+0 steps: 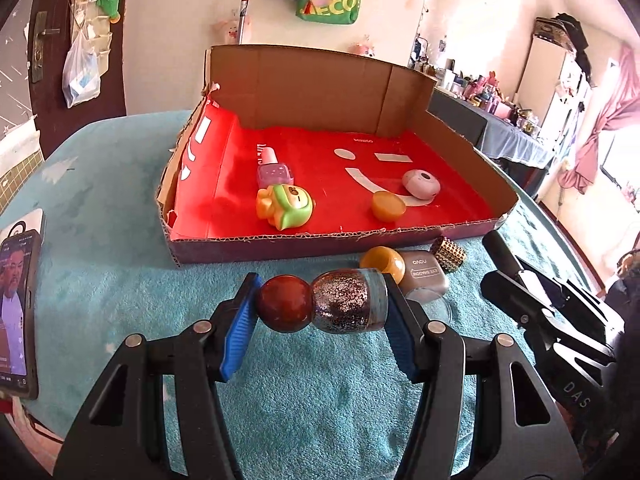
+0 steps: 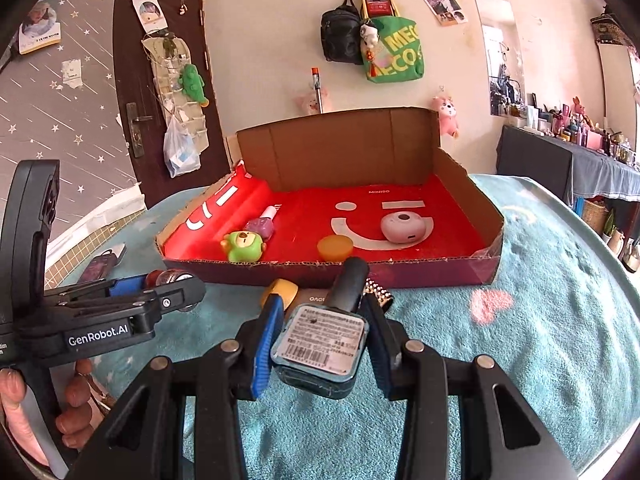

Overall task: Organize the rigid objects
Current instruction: 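Carry the glitter bottle and black nail polish with both tools into the box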

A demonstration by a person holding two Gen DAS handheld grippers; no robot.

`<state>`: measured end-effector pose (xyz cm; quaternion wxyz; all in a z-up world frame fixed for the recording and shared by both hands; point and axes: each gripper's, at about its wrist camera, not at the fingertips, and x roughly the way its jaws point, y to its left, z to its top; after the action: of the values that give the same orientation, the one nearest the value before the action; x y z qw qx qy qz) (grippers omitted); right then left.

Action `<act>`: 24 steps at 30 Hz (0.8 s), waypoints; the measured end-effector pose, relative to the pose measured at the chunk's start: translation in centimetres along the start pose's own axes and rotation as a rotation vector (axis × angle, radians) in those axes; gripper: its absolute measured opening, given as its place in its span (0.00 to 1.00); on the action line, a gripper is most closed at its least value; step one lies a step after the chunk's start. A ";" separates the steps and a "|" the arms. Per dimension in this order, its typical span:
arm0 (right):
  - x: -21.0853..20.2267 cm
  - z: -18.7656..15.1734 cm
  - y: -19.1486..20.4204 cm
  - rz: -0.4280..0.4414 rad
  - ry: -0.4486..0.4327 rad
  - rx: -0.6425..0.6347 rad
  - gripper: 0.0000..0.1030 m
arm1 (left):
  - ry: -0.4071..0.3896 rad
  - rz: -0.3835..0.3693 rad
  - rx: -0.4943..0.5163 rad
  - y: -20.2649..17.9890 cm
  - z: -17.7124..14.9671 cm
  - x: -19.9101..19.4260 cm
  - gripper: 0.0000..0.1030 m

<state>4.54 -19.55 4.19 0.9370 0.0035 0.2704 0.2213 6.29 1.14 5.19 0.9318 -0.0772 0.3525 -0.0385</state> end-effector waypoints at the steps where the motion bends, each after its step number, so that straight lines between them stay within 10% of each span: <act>1: 0.1 0.0 0.0 0.002 0.002 0.001 0.42 | -0.001 -0.002 0.002 -0.1 0.0 0.0 0.54; 24: 0.8 1.8 -0.3 0.087 0.053 -0.003 0.42 | 0.002 -0.085 0.026 -0.3 2.1 0.1 0.54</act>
<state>6.22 -19.32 5.21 0.9189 0.0081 0.2946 0.2621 7.70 1.11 6.72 0.9300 -0.0799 0.3492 -0.0827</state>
